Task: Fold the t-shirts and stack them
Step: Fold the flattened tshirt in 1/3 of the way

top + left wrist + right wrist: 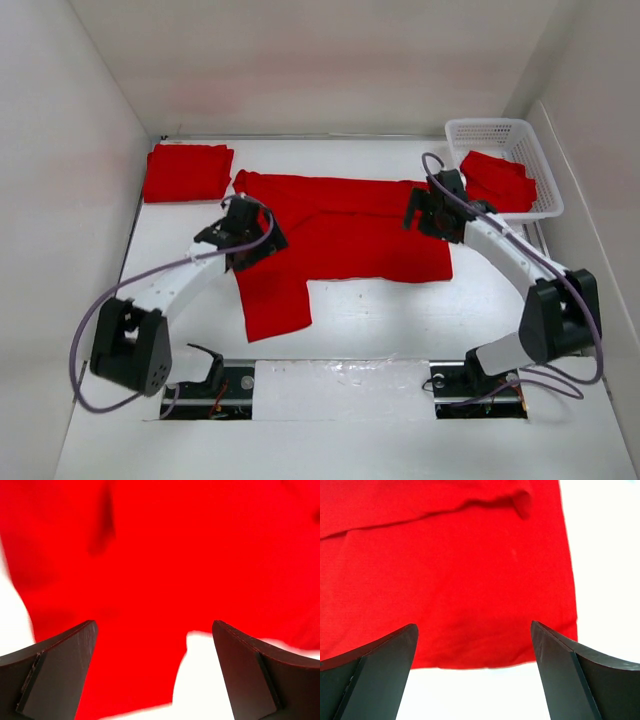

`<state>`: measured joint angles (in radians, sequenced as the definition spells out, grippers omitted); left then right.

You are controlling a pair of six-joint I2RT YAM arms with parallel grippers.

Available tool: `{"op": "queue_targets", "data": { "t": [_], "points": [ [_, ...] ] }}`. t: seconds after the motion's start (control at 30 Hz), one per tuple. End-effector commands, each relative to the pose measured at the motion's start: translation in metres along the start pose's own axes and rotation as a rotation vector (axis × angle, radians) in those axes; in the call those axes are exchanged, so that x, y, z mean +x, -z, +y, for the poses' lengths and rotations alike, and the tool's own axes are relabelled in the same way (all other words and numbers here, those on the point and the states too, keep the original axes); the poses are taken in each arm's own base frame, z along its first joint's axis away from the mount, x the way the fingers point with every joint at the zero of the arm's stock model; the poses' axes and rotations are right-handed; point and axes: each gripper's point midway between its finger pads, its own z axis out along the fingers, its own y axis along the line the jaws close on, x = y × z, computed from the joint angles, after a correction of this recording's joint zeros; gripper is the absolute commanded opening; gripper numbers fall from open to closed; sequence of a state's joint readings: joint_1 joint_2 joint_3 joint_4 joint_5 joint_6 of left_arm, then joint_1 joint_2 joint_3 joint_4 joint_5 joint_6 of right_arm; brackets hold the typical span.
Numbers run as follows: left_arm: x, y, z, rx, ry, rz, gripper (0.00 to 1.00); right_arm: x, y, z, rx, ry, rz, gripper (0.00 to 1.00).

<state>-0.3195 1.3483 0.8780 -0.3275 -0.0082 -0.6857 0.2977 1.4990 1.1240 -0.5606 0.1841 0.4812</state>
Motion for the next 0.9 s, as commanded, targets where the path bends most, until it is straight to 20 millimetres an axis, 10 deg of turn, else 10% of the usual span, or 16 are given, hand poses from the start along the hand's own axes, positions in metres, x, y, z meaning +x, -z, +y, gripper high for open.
{"op": "queue_targets", "data": {
  "t": [0.0,0.17,0.3,0.87],
  "points": [
    [0.048,0.028,0.010,-0.067,0.025,0.038,1.00,-0.004,0.015,-0.002,-0.023,-0.114,-0.106,1.00],
    [0.124,0.042,0.040,-0.092,0.173,0.123,1.00,0.011,0.042,-0.021,0.002,-0.186,-0.173,1.00],
    [0.143,0.054,0.057,-0.050,0.288,0.118,1.00,0.023,0.053,-0.034,0.022,-0.198,-0.174,1.00],
    [0.153,0.055,0.060,-0.077,0.156,0.188,0.91,0.037,0.072,-0.055,0.059,-0.252,-0.201,1.00]
  ]
}}
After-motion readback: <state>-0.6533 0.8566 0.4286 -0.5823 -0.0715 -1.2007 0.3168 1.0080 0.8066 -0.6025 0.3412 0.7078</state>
